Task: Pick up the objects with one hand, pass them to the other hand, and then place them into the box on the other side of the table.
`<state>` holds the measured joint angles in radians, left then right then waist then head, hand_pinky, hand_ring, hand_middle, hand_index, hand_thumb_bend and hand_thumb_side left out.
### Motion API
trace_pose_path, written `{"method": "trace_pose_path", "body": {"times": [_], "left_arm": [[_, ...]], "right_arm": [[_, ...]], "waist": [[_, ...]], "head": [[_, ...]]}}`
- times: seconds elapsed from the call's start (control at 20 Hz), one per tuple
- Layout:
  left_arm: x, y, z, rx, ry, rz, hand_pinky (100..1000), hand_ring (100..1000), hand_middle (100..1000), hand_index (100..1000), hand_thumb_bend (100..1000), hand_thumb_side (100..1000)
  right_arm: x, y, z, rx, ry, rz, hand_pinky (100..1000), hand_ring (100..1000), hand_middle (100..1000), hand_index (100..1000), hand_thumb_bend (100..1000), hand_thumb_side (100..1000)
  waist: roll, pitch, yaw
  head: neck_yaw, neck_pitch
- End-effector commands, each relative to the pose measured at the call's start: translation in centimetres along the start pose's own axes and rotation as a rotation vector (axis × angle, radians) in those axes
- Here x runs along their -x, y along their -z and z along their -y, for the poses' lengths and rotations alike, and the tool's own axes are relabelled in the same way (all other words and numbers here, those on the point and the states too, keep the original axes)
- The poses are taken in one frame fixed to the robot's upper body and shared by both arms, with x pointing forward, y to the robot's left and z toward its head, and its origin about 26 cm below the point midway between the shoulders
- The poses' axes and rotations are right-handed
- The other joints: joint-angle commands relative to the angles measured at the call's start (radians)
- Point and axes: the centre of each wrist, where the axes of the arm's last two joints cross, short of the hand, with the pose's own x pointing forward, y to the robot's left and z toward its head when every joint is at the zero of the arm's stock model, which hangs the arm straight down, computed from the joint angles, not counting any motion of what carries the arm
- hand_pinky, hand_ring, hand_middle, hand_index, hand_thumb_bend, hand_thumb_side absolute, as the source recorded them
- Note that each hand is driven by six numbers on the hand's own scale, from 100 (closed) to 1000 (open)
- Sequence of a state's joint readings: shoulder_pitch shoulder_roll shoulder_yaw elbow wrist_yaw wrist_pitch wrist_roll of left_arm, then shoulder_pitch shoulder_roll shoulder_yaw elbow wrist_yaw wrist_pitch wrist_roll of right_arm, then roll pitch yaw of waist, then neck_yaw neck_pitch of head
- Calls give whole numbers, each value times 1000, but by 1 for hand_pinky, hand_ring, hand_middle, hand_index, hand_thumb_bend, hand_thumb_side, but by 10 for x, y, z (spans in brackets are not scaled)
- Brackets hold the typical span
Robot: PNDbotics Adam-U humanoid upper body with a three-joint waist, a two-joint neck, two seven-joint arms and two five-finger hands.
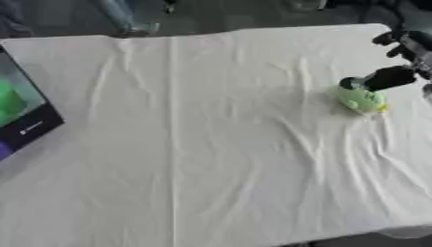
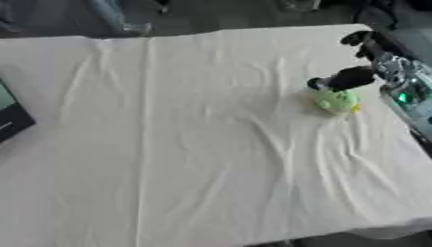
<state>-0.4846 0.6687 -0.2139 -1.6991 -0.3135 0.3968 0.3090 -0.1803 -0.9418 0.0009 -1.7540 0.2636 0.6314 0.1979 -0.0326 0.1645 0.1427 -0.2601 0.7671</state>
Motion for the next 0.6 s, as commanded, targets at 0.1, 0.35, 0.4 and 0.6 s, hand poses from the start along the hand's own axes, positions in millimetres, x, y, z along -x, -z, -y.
{"method": "trace_pose_path", "body": {"times": [0.1, 0.35, 0.4, 0.6], "left_arm": [[-6, 4, -10, -27, 7, 29, 916, 681, 692, 736, 367, 471], [-5, 4, -9, -30, 10, 24, 916, 682, 693, 736, 366, 470], [-4, 4, -9, -30, 11, 22, 916, 682, 693, 736, 365, 471], [-4, 4, -8, -30, 11, 19, 916, 683, 693, 736, 362, 471]], "right_arm": [[13, 10, 27, -34, -57, -49, 955, 861, 884, 885, 634, 246], [28, 21, 33, -72, -60, -111, 966, 862, 882, 885, 619, 241], [31, 22, 33, -77, -59, -121, 971, 864, 882, 886, 614, 237], [36, 26, 32, -93, -63, -151, 980, 865, 881, 888, 610, 239]], "waist": [[-7, 0, 1], [-4, 4, 4], [-4, 5, 4], [-2, 8, 5]], "head": [[-4, -9], [-3, -11], [-3, -12], [-4, -14]]}}
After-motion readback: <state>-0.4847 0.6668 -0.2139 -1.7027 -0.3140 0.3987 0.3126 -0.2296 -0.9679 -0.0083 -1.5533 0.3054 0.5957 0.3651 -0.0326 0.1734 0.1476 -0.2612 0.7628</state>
